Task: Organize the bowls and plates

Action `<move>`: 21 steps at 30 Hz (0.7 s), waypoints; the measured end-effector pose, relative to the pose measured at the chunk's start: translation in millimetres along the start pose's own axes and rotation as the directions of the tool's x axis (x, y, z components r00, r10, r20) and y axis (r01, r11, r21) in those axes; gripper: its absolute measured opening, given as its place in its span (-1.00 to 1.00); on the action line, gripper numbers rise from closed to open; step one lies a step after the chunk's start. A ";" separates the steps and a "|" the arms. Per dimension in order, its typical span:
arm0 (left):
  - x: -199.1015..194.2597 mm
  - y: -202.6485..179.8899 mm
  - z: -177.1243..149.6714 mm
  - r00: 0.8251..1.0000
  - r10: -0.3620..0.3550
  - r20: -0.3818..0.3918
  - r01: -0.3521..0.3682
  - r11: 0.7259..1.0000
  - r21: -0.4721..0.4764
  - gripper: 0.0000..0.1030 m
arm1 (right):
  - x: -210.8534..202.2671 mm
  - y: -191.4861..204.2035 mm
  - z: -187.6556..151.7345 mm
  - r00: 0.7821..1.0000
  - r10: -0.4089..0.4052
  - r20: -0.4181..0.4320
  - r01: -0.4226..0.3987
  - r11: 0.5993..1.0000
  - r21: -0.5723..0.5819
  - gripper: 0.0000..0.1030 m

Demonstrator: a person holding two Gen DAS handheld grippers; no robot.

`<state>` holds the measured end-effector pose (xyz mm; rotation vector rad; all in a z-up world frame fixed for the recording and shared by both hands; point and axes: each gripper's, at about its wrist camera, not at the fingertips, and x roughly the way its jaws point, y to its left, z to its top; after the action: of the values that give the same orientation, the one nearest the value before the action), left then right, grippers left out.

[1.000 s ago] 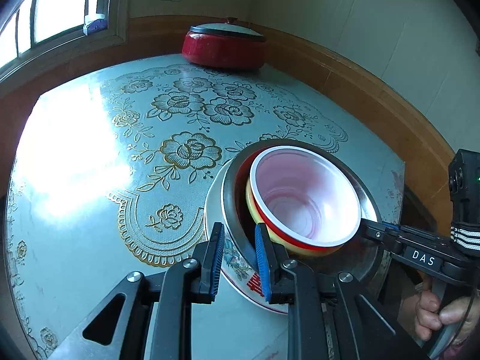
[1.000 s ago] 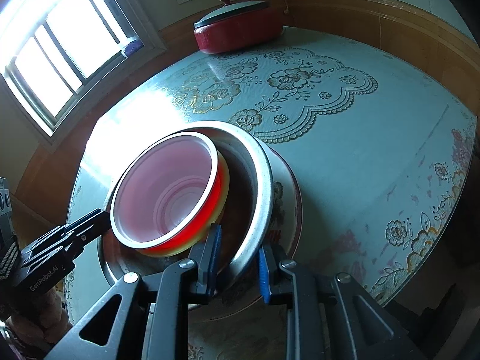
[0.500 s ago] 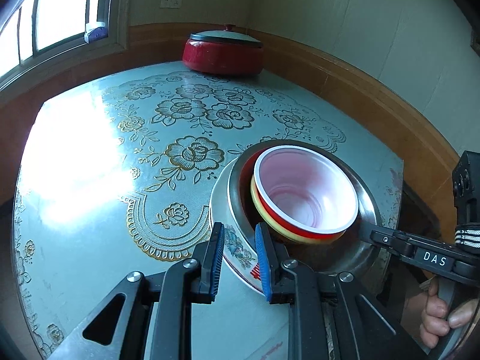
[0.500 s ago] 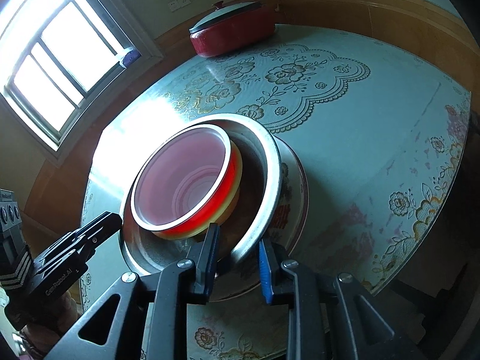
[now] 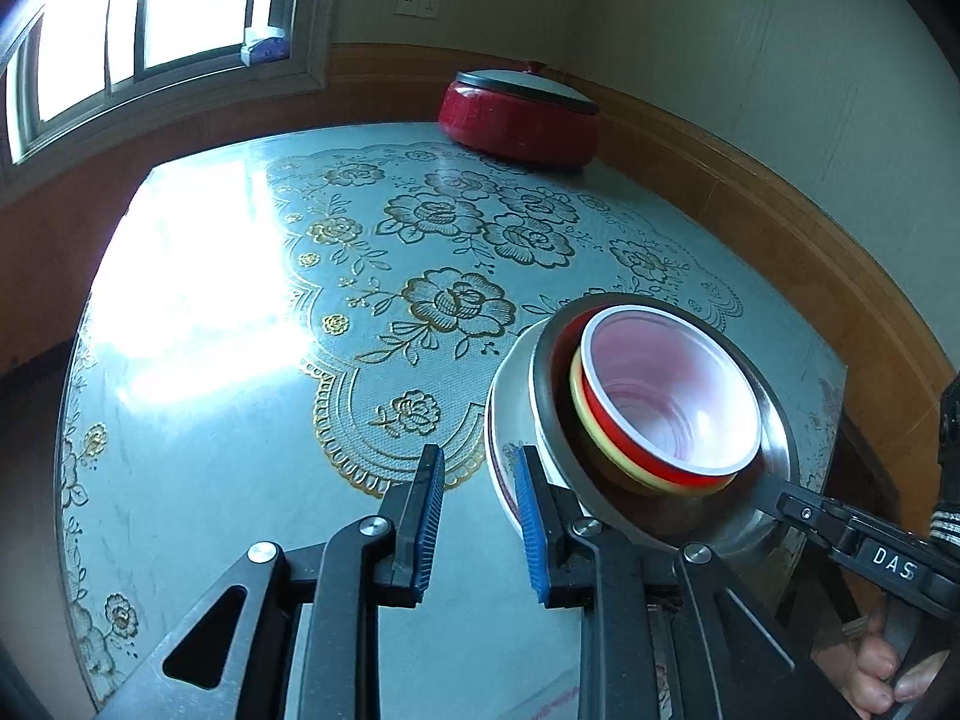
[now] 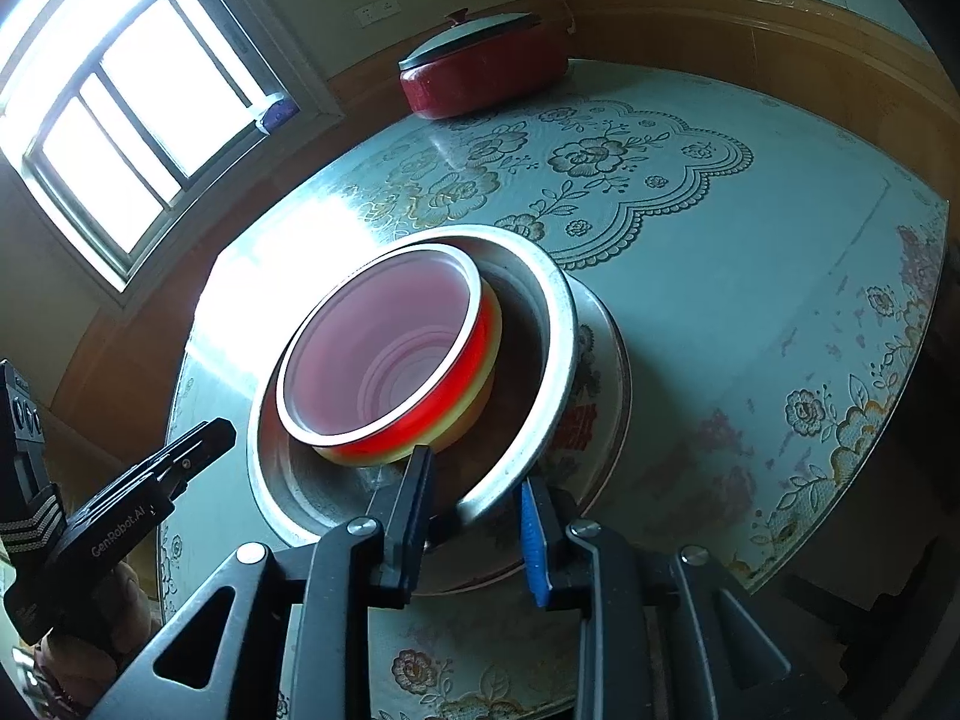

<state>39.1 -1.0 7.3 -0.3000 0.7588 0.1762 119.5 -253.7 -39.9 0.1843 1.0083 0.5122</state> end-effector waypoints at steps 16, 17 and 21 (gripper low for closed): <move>-21.0 -7.6 -61.3 0.995 0.095 0.020 -0.095 0.995 -0.019 0.04 | -37.2 29.7 -52.7 0.967 -0.147 0.208 0.176 0.976 -0.127 -0.31; -20.9 -8.2 -62.3 0.996 0.088 0.011 -0.088 0.996 -0.010 0.04 | -37.7 31.9 -56.9 0.964 -0.155 0.214 0.183 0.976 -0.119 -0.30; -25.3 -10.4 -68.4 0.999 0.052 0.002 -0.052 0.997 0.056 0.21 | -36.6 41.6 -70.9 0.960 -0.179 0.216 0.199 0.977 -0.075 -0.30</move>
<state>-20.6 -34.6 -19.8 -0.2268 0.7696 0.2034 30.6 -241.6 -34.0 0.0524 0.7848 0.3572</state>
